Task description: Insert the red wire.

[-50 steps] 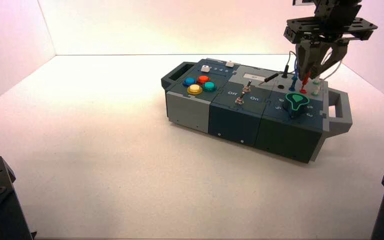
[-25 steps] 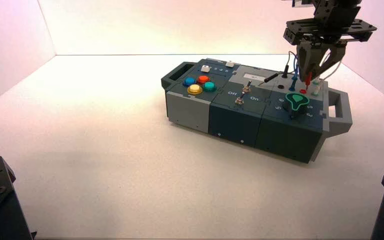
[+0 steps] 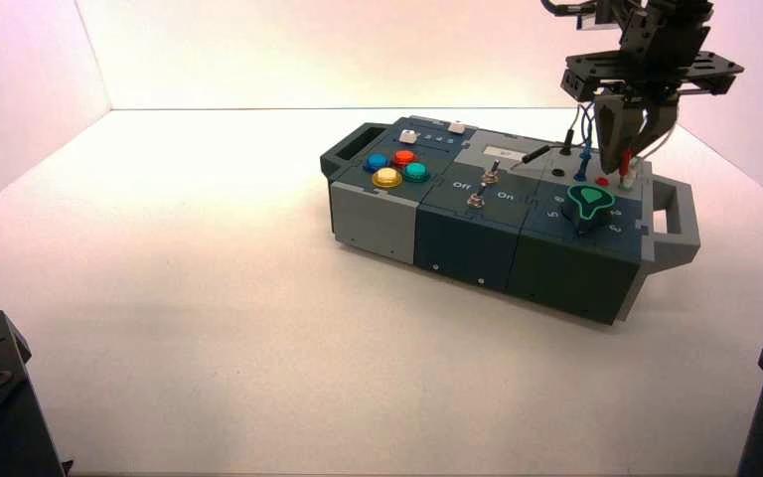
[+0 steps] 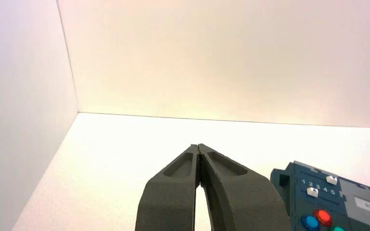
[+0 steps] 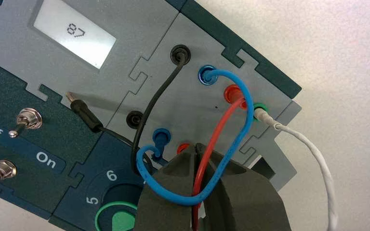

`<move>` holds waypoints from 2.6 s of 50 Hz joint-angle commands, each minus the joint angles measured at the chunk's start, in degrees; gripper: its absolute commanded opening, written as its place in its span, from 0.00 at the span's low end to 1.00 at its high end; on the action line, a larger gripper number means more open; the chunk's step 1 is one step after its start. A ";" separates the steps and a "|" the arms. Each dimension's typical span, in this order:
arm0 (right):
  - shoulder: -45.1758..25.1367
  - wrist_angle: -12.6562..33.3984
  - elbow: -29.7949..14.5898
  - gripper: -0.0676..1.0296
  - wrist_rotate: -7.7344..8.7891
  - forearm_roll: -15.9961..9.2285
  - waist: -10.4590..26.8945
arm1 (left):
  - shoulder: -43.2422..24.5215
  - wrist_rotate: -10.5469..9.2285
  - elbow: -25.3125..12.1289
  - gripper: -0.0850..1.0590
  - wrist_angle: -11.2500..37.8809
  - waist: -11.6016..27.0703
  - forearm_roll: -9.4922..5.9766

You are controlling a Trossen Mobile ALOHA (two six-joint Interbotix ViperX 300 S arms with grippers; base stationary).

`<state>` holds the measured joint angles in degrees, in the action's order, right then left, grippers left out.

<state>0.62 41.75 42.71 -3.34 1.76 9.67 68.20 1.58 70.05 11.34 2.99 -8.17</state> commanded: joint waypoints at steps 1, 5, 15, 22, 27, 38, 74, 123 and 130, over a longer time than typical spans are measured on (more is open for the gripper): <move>1.41 -0.26 -1.23 0.04 0.00 0.00 -0.35 | -0.26 0.18 -1.49 0.05 -0.70 -0.26 0.09; 1.58 -0.62 -1.14 0.04 0.00 0.00 -0.35 | -0.35 0.18 -1.49 0.05 -0.70 -0.35 0.09; 1.49 -0.53 -1.41 0.05 0.26 0.00 -0.35 | -0.35 0.18 -1.49 0.05 -0.70 -0.35 0.09; 1.76 -0.53 -1.76 0.21 0.26 0.00 -0.35 | -0.26 0.18 -1.49 0.05 -0.70 -0.44 0.09; 1.85 -0.53 -1.85 0.23 0.26 0.00 -0.26 | -0.26 0.18 -1.49 0.05 -0.70 -0.53 0.09; 2.37 -0.18 -1.93 0.23 0.26 0.26 -0.35 | -0.26 0.18 -1.49 0.05 -0.79 -0.62 0.09; 3.16 3.78 -2.46 0.23 0.35 2.11 -0.35 | -0.26 0.18 -1.58 0.05 -1.32 -0.70 0.09; 3.08 4.83 -0.97 0.19 0.18 2.72 -0.35 | -0.18 0.18 -1.58 0.05 -1.32 -0.70 0.09; 3.16 4.83 -0.79 0.17 0.18 2.90 -0.35 | -0.18 0.18 -1.58 0.05 -1.32 -0.70 0.09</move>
<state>2.29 46.41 42.28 -3.16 4.39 9.67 68.38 1.58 70.05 10.72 2.64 -8.17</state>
